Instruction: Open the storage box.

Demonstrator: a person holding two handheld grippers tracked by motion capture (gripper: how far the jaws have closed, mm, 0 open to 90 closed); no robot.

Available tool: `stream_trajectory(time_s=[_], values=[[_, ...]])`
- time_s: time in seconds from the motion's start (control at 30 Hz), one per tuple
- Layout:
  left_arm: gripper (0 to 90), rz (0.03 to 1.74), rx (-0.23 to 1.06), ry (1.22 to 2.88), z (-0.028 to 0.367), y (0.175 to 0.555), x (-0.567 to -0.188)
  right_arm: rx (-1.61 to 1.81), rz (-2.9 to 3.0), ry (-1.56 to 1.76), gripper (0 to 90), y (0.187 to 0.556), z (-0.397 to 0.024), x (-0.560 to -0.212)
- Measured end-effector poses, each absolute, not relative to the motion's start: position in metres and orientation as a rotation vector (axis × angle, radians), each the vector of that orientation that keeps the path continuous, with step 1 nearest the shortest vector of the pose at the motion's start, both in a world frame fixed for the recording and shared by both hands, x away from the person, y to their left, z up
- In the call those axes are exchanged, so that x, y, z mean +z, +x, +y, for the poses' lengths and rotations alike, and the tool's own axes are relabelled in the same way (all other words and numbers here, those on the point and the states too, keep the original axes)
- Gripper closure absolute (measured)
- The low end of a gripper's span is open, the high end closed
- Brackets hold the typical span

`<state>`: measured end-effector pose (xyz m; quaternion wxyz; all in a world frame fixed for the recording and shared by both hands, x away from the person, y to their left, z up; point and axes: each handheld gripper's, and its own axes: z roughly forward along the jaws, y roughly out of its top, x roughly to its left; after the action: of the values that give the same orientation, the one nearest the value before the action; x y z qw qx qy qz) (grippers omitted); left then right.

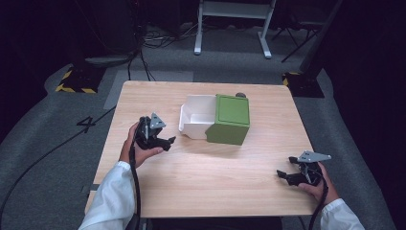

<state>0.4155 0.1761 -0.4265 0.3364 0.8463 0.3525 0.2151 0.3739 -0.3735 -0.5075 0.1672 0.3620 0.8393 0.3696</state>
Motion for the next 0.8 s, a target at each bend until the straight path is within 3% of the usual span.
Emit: stream_trajectory(time_s=[0.37,0.53,0.8], values=[[18.5,0.886,0.573,2.278,0.180,0.388,-0.445,1.051,2.387,1.031,14.5,0.374,-0.374,-0.507],[18.4,0.869,0.454,2.314,0.187,0.380,-0.452,1.050,2.386,1.036,14.5,0.373,-0.374,-0.507],[18.5,0.927,0.452,2.307,0.197,0.382,-0.464,1.050,2.387,1.036,14.5,0.373,-0.374,-0.507]])
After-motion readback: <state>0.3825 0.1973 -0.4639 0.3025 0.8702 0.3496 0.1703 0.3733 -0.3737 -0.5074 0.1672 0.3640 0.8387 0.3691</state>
